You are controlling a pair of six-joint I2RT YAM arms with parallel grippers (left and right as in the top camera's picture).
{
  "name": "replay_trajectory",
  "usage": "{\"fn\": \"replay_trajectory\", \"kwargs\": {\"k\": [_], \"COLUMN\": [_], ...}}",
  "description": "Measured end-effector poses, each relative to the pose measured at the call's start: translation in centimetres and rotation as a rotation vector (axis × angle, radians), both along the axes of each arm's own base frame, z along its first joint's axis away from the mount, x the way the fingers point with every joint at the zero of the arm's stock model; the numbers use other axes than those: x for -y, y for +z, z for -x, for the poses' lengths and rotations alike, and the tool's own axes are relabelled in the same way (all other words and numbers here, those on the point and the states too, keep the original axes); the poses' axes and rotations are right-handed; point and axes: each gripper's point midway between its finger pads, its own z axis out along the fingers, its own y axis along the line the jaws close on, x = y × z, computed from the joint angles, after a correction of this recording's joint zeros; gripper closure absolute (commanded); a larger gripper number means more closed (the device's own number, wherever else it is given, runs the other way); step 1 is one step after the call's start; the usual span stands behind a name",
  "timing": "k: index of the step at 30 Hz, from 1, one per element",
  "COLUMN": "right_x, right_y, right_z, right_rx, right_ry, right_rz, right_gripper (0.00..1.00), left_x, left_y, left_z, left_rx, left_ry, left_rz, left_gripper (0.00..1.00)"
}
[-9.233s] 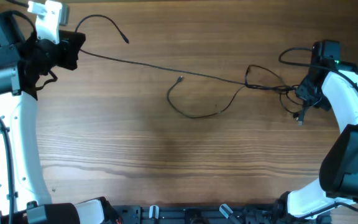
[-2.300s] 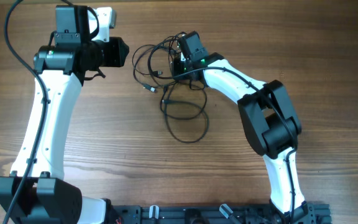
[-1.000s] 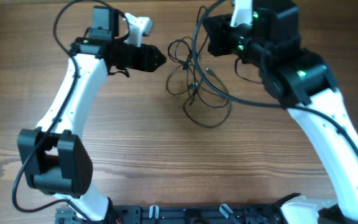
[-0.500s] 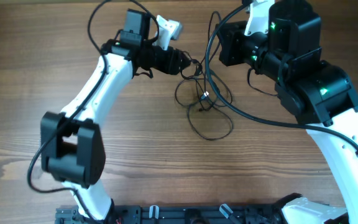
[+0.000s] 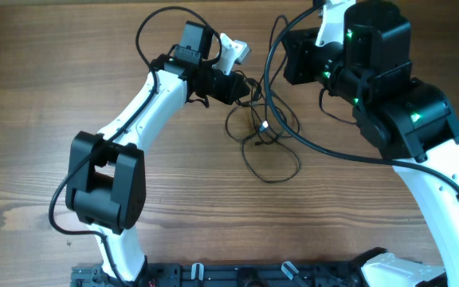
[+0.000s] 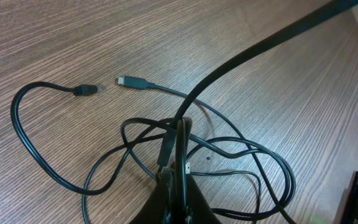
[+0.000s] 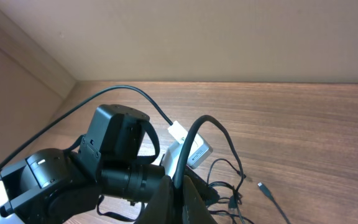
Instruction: Untangle cables
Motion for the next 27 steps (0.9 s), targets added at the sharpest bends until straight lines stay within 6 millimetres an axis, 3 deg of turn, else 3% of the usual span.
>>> {"fn": "replay_trajectory", "kwargs": {"k": [6, 10, 13, 18, 23, 27], "right_x": [0.3, 1.6, 3.4, 10.9, 16.8, 21.3], "right_y": [-0.2, -0.7, -1.1, -3.0, -5.0, -6.5], "right_z": [-0.1, -0.4, -1.0, -2.7, -4.6, -5.0], "right_rx": [-0.003, -0.012, -0.015, -0.083, -0.139, -0.189], "right_ry": [-0.016, -0.082, -0.164, -0.385, -0.549, -0.656], "right_rz": [0.01, 0.053, 0.09, 0.155, 0.197, 0.225], "right_gripper": [0.96, 0.95, 0.95, 0.95, 0.96, 0.95], "left_x": [-1.1, -4.7, -8.7, -20.0, -26.3, -28.8], "left_y": [-0.8, -2.6, -3.3, -3.6, -3.4, -3.2], "left_z": [-0.7, -1.2, -2.0, -4.2, -4.6, -4.5], "left_rx": [0.018, -0.002, -0.028, -0.088, -0.117, -0.127], "left_ry": [0.047, 0.135, 0.205, 0.44, 0.571, 0.623], "left_rz": [-0.072, -0.228, -0.289, -0.305, -0.254, -0.232], "left_gripper": [0.96, 0.96, 0.96, 0.96, 0.96, 0.96]}}
